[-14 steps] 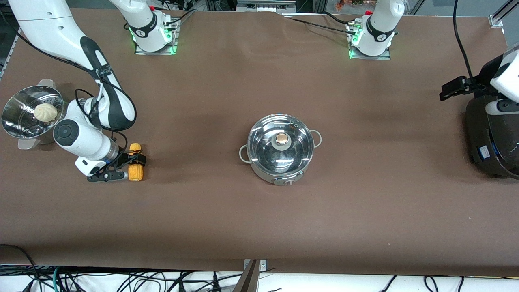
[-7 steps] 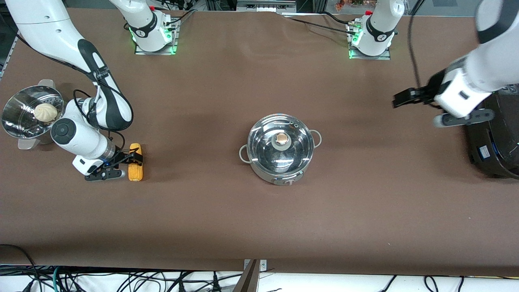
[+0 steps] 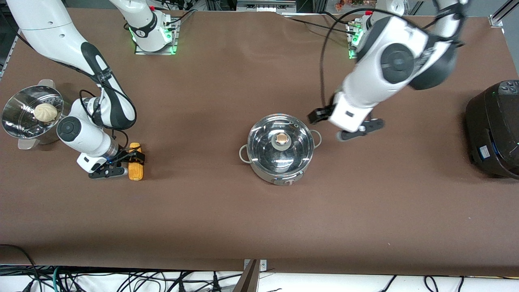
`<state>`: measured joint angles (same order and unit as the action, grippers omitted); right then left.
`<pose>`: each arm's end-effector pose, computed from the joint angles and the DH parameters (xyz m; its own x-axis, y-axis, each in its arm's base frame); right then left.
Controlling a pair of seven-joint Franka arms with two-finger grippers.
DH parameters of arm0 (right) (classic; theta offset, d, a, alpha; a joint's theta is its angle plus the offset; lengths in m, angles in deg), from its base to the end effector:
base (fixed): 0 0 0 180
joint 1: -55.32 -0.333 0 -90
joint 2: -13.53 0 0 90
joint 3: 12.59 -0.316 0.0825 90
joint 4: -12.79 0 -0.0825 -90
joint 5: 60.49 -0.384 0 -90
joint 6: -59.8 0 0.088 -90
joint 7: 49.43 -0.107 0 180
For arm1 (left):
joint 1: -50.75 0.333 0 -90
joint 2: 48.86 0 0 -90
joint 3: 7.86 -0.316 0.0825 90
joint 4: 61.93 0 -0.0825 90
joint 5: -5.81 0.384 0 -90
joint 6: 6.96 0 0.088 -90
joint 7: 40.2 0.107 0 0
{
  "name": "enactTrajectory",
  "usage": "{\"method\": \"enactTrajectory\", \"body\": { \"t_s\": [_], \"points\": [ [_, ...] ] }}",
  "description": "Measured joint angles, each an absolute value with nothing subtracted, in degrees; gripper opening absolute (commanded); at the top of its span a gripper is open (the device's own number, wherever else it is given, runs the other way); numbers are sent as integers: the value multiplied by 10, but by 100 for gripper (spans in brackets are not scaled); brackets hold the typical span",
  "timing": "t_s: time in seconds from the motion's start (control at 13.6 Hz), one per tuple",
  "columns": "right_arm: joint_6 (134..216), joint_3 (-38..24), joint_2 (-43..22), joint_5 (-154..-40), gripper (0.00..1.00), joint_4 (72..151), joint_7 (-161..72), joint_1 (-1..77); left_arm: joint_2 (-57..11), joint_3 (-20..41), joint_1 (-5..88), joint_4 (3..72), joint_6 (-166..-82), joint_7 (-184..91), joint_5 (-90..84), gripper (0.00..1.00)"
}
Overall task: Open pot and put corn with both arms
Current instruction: 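Grasp the corn with the right gripper while the left gripper reaches the lid, then grasp the glass lid knob with the left gripper while the right lifts corn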
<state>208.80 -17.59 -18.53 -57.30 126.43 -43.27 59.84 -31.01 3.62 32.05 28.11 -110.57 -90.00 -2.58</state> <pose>0.6165 0.0049 0.1858 0.9872 0.1470 0.0619 0.1478 -0.9890 -0.0082 0.5589 -0.3230 0.4609 0.9094 0.3651 -0.1994 0.3853 -0.9199 0.0727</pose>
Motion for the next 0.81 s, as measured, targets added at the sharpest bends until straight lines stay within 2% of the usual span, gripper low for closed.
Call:
{"method": "enactTrajectory", "body": {
  "t_s": [0.29, 0.81],
  "points": [
    [2089, -177, -185, -573, 100, 1264, -433, 598, -233, 35, 250, 231, -1136, -980, 6, 100],
    [2089, -179, -185, -573, 100, 1264, -433, 598, -158, 33, 199, 216, -1208, -1038, 58, 100]
  ]
}}
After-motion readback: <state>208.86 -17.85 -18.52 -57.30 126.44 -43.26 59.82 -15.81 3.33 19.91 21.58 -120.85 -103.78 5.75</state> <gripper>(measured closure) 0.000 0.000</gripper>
